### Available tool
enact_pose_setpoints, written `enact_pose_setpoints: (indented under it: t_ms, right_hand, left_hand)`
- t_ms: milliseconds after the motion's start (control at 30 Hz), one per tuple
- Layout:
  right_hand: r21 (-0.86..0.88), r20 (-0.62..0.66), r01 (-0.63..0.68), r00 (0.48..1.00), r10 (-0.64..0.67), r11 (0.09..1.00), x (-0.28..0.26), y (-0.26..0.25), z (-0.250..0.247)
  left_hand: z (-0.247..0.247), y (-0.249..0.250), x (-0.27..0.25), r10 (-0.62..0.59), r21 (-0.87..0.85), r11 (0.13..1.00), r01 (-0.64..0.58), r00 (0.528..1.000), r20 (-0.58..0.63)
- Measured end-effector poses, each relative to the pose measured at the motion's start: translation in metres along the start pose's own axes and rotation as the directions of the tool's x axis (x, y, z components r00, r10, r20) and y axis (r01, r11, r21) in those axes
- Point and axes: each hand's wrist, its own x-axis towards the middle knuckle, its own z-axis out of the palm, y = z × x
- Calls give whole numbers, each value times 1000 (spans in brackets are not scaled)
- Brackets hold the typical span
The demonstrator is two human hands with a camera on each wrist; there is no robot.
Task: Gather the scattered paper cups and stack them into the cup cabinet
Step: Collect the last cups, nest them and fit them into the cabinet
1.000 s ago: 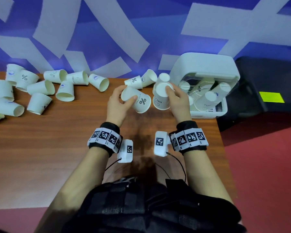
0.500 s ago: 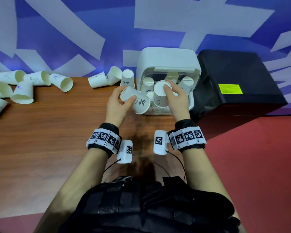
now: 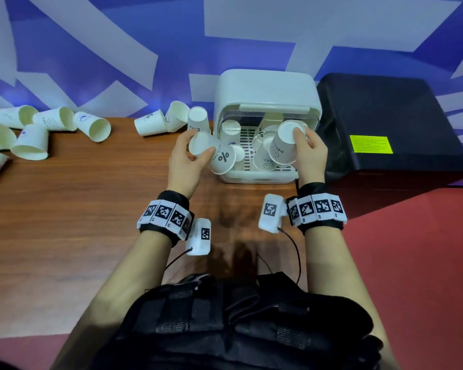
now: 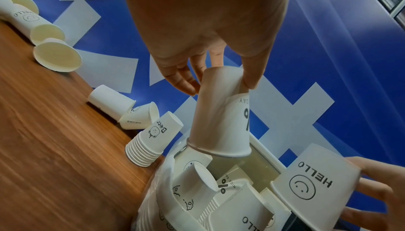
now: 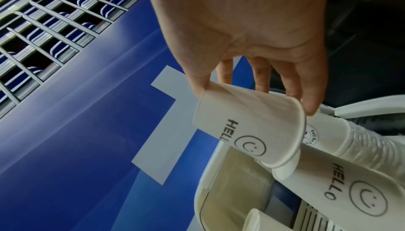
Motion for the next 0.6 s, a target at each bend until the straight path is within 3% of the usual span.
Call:
enact_pose_setpoints:
  t_ms: [600]
  right_hand:
    - [-160, 123, -88, 986, 108, 983, 51, 39, 29]
  left_hand:
    - [8, -17, 26, -27, 78, 997, 29, 999, -26]
